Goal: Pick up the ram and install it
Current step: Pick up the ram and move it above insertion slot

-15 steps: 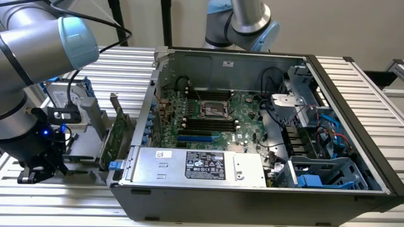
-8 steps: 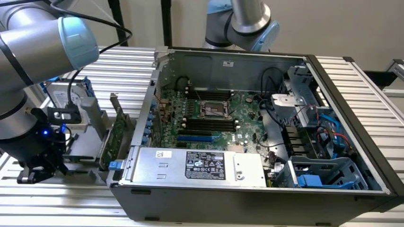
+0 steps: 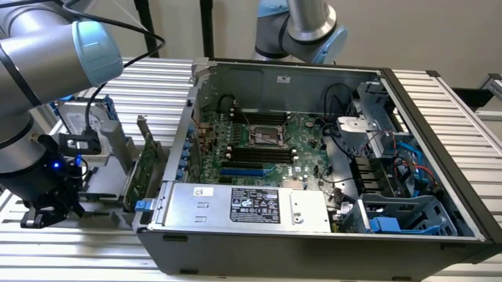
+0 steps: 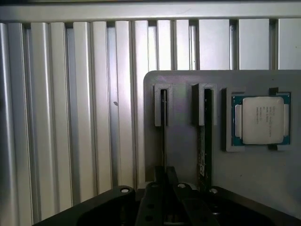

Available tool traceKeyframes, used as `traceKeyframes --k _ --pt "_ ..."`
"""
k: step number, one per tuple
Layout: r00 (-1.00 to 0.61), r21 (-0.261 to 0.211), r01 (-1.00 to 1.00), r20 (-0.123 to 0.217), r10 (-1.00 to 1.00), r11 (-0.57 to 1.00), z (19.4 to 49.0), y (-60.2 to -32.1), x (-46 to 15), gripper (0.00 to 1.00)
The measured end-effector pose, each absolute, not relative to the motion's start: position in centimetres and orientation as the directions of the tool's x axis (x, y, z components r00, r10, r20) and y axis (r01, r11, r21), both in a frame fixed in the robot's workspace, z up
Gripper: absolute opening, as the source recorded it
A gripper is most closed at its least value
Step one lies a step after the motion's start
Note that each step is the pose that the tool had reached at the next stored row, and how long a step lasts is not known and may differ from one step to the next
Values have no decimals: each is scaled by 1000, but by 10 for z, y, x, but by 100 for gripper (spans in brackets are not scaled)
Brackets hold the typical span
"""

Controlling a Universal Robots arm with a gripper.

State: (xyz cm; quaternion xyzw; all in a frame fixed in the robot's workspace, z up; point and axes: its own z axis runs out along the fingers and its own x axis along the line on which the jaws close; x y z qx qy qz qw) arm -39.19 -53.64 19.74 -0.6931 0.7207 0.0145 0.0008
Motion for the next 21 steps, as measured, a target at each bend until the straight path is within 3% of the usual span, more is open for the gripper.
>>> traceKeyframes --k 9,21 --pt "-39 20 -999 -21 -999 39 203 -536 -392 0" --pt "-39 20 -999 -21 -999 39 251 -536 -392 0"
